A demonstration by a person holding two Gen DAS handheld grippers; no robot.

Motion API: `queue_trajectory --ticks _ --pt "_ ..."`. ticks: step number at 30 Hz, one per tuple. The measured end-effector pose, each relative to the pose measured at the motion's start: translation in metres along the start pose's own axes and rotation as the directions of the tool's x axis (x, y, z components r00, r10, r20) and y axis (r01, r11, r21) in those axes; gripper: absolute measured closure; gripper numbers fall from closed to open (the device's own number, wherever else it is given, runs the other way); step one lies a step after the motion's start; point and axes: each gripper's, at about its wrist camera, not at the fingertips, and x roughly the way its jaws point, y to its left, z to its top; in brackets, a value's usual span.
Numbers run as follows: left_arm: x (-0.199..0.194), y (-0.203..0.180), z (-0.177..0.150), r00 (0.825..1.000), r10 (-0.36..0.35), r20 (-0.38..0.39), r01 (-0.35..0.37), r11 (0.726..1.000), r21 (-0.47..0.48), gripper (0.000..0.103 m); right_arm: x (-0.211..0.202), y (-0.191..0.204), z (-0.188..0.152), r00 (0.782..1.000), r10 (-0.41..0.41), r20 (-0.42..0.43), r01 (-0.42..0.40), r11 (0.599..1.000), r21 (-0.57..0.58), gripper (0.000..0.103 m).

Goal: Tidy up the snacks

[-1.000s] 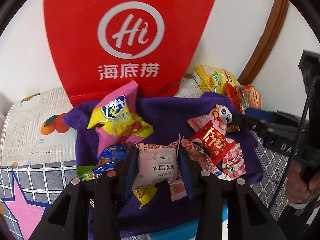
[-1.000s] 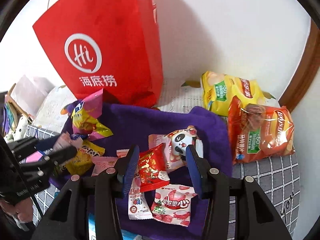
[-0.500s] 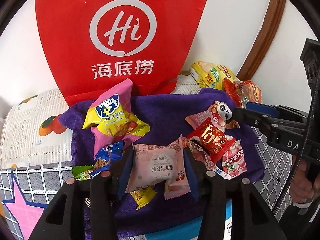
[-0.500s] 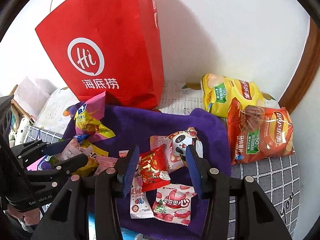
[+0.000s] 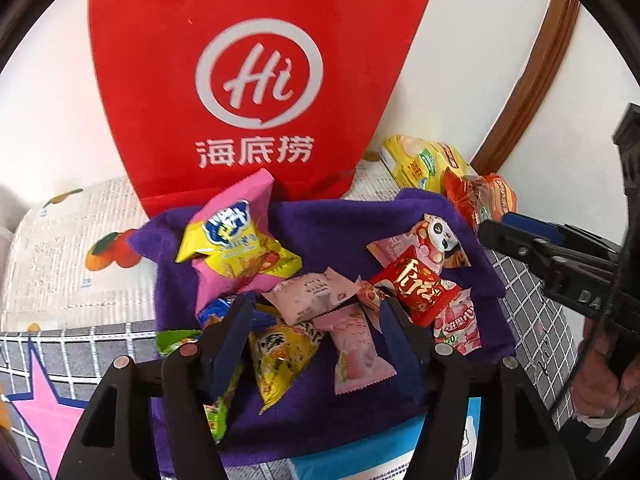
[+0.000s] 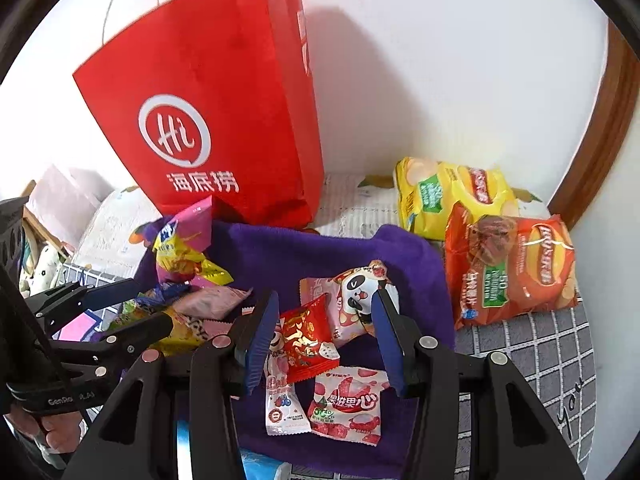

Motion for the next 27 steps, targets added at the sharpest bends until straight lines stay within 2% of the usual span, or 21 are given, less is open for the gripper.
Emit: queue_trajectory --ticks 3,7,12,14,20,25,27 --pt "-0.008 0.000 0.001 1.000 0.006 0.007 -0.005 1.000 -0.014 0.037 -0.018 0.003 -0.001 0.999 0.006 0.044 -0.007 1.000 0.019 0.055" --pt "-0.026 -0.007 0.001 1.000 0.009 0.024 -0.009 1.000 -0.002 0.036 -0.042 0.007 -0.009 0.999 -0.009 0.050 0.007 1.000 0.030 0.055" --pt "-0.060 -0.020 0.001 0.996 0.023 0.086 -0.026 0.999 0.038 0.027 -0.074 0.007 -0.025 0.998 -0.032 0.054 0.029 0.998 0.061 0.055" --pt "-0.070 -0.021 -0.003 0.996 0.025 0.086 -0.028 0.999 0.036 0.026 -0.087 0.009 -0.033 0.997 -0.054 0.050 0.051 0.996 0.072 0.055" --pt "-0.110 -0.019 -0.037 0.994 0.037 0.105 -0.039 0.999 0.021 0.025 -0.116 0.025 -0.066 0.994 -0.099 0.038 0.096 0.993 0.075 0.055" --pt "-0.138 -0.026 -0.075 0.994 0.037 0.106 -0.039 0.999 0.017 0.021 -0.138 0.037 -0.097 0.995 -0.095 0.023 0.092 0.991 0.093 0.055" --pt "-0.151 -0.028 -0.092 0.991 0.052 0.122 -0.053 0.999 0.007 0.020 -0.150 0.041 -0.110 0.996 -0.085 0.028 0.082 0.992 0.100 0.044"
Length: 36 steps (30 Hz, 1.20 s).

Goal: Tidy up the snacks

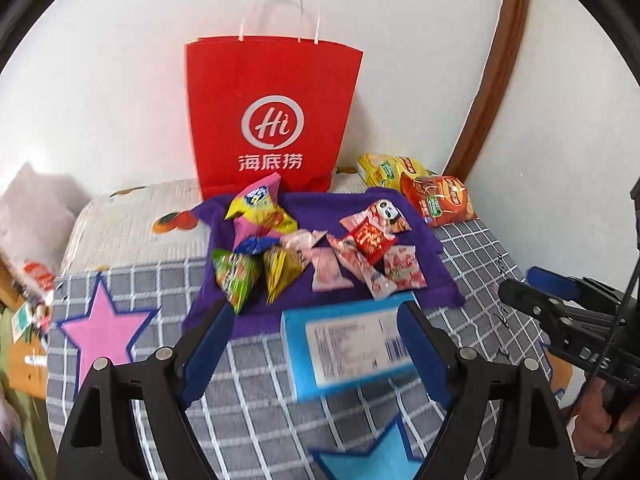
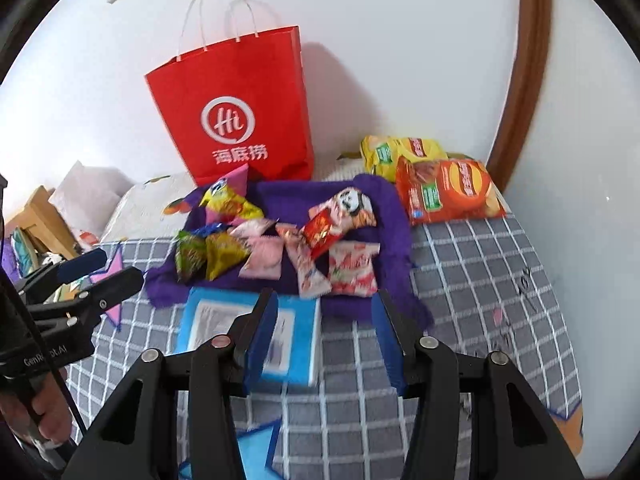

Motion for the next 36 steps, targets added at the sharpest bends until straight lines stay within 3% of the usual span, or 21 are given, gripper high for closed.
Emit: queue_trajectory --ticks 2,11,21,26,36 --pt "-0.014 -0.003 -0.014 1.000 0.001 0.013 -0.001 1.000 -0.009 0.016 -0.017 0.002 -0.015 1.000 0.001 0.024 -0.001 1.000 0.004 0.024" --pt "-0.070 -0.033 -0.070 0.997 0.049 0.058 -0.049 0.999 0.003 0.003 -0.080 0.009 -0.078 0.991 -0.086 0.100 0.088 0.996 -0.010 0.005" --pt "-0.134 -0.065 -0.097 0.990 0.037 0.139 -0.040 0.999 0.019 0.002 -0.145 0.001 -0.127 0.981 -0.085 0.175 0.079 0.996 0.044 0.004" --pt "-0.151 -0.075 -0.100 0.982 0.067 0.176 -0.075 0.996 0.043 0.002 -0.162 0.002 -0.137 0.974 -0.091 0.208 0.085 0.996 0.038 0.004" --pt "-0.169 -0.080 -0.104 0.977 0.069 0.203 -0.078 0.996 0.039 0.002 -0.179 0.002 -0.145 0.966 -0.088 0.245 0.084 0.996 0.027 0.004"
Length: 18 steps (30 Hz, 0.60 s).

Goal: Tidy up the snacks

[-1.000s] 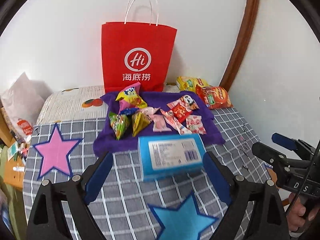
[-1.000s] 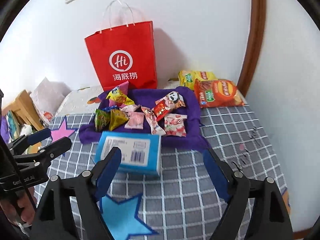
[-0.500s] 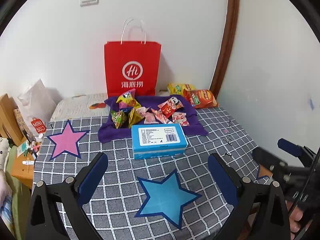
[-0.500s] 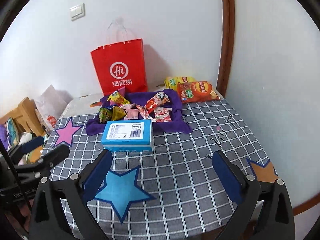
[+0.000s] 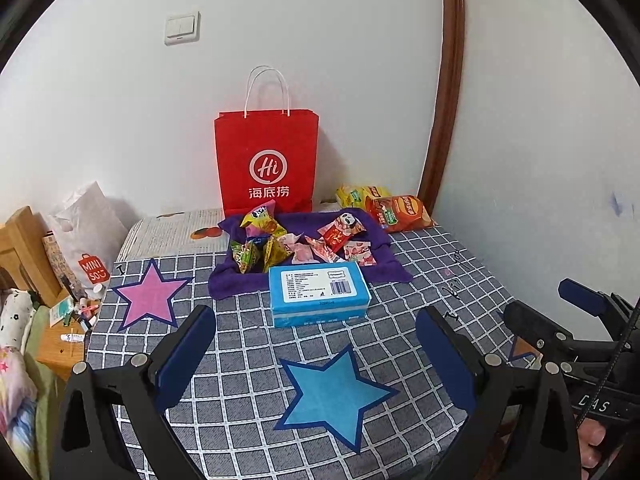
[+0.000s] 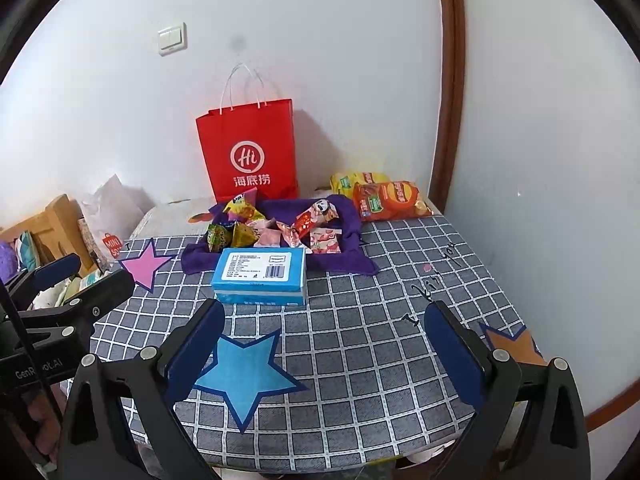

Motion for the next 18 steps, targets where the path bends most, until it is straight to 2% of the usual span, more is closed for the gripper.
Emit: queue_trajectory --ticks 18 --pt "-0.0036 0.0068 -0.0006 1.000 0.020 0.000 -0.020 1.000 -0.023 0.002 0.0033 -0.0007 -0.0044 1.000 0.009 -0.002 -0.009 1.000 0.009 0.004"
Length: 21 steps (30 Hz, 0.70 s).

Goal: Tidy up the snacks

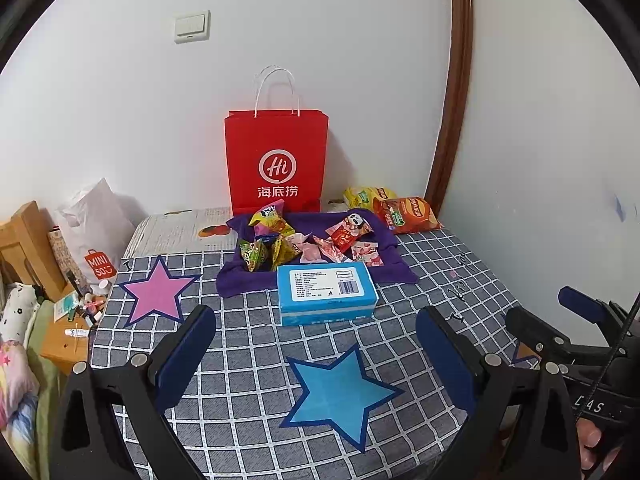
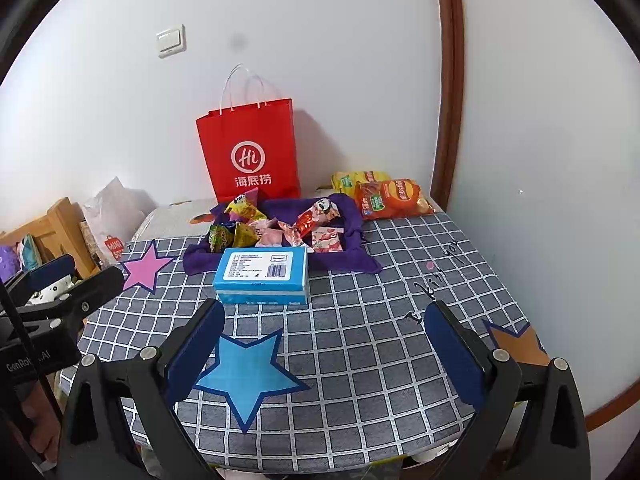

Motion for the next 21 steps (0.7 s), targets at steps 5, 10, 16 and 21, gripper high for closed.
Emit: queue_trajectory --ticks 5,10,16,21 --pt "-0.0005 0.0000 0.0001 1.000 0.001 0.000 -0.001 1.000 0.002 0.002 -0.0004 0.0008 -0.0006 1.000 0.001 0.001 -0.001 1.000 0.003 0.004" --pt "-0.0008 -0.0002 0.0005 1.000 -0.003 -0.001 0.003 1.000 0.003 0.002 -0.0019 0.0002 -0.0006 1.000 0.001 0.006 -0.001 1.000 0.005 0.004" --pt "-0.0010 -0.0008 0.0005 1.000 -0.003 -0.001 0.003 1.000 0.002 0.002 -0.0029 -0.0006 -0.0007 1.000 0.002 0.008 -0.002 1.000 0.010 0.004" --pt "-0.0013 -0.0015 0.0007 1.000 -0.005 -0.002 0.005 1.000 0.004 0.002 -0.0031 -0.0012 -0.0007 1.000 0.003 0.008 -0.003 1.000 0.010 0.004"
